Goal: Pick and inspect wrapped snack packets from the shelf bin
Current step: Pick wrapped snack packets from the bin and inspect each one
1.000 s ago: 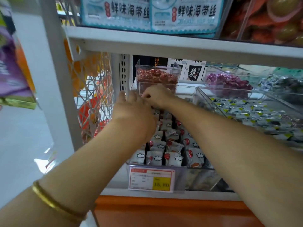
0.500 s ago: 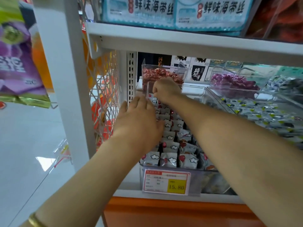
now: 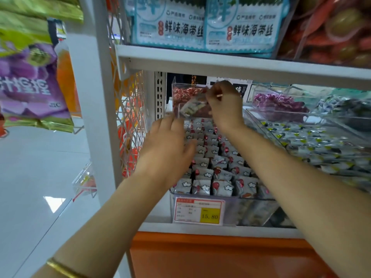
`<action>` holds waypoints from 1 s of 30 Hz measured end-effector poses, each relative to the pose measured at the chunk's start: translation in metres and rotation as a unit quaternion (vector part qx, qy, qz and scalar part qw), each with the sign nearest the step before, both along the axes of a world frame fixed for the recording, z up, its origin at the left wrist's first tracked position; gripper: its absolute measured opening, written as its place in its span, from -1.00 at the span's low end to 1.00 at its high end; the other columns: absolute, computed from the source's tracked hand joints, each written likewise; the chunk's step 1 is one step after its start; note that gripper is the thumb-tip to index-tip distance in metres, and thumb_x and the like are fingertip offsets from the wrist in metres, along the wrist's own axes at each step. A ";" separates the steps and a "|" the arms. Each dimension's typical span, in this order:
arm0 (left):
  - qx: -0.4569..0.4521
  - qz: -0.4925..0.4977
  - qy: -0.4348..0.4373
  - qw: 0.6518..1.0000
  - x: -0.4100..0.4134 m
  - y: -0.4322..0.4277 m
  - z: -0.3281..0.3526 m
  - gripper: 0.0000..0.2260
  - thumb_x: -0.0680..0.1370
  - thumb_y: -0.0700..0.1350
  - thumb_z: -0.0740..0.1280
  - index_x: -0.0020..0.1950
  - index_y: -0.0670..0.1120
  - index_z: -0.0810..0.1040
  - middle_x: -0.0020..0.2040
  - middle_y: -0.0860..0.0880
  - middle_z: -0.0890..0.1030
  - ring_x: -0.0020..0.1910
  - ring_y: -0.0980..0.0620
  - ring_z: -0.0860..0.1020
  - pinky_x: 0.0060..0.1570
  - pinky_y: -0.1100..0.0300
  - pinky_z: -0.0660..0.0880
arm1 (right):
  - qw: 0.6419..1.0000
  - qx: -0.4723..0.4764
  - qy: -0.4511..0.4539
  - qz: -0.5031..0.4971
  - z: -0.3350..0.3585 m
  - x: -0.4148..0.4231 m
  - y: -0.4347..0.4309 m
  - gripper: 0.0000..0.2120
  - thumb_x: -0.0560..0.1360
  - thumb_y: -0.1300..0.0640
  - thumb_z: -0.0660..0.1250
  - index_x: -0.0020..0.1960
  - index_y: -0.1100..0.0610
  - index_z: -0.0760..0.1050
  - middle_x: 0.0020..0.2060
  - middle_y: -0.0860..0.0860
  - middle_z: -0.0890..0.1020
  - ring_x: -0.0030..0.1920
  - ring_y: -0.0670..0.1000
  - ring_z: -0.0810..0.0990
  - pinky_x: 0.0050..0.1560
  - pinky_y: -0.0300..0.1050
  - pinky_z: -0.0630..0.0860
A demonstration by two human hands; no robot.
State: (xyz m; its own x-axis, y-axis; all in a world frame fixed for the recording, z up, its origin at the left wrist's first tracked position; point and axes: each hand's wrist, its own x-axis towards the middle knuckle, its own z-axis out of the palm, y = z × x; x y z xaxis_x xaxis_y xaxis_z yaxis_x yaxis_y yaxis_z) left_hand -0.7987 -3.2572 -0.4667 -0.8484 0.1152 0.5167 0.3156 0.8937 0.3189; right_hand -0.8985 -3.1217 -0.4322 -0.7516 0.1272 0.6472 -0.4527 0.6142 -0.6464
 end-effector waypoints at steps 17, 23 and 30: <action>0.505 -0.178 -0.177 0.826 0.083 0.007 0.002 -0.80 0.48 0.02 0.31 -0.10 -0.10 0.61 -0.25 -0.01 0.57 -0.37 0.18 0.52 -0.42 0.34 0.47 | 0.820 -0.471 -0.231 0.228 -0.032 0.188 0.062 -0.85 0.30 0.15 0.37 -0.19 0.22 0.61 -0.32 0.09 0.64 -0.36 -0.04 0.62 -0.39 -0.25 0.56; 0.660 -0.211 -0.239 0.680 0.077 0.007 -0.002 -0.83 0.39 -0.03 0.33 -0.26 -0.12 0.61 -0.40 -0.02 0.54 -0.46 0.16 0.50 -0.47 0.39 0.47 | 0.771 -0.516 -0.266 0.262 -0.040 0.181 0.064 -0.91 0.30 0.15 0.39 -0.31 0.14 0.66 -0.46 0.01 0.55 -0.51 -0.13 0.50 -0.54 -0.32 0.46; 0.675 -0.208 -0.214 0.675 0.073 0.004 -0.004 -0.85 0.38 -0.05 0.34 -0.22 -0.11 0.63 -0.34 -0.03 0.50 -0.51 0.18 0.42 -0.53 0.39 0.41 | 0.764 -0.513 -0.254 0.298 -0.040 0.178 0.063 -0.88 0.32 0.20 0.33 -0.21 0.20 0.62 -0.45 0.05 0.55 -0.52 -0.10 0.51 -0.55 -0.31 0.46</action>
State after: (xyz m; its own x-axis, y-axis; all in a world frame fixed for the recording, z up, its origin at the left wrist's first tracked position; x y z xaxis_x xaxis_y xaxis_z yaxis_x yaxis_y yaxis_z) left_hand -0.7255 -3.2533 -0.4710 -0.9927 0.0588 0.1058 0.0693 -0.4400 0.8953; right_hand -0.7209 -3.0584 -0.4725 -0.9950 -0.0902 0.0429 0.0139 -0.5504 -0.8348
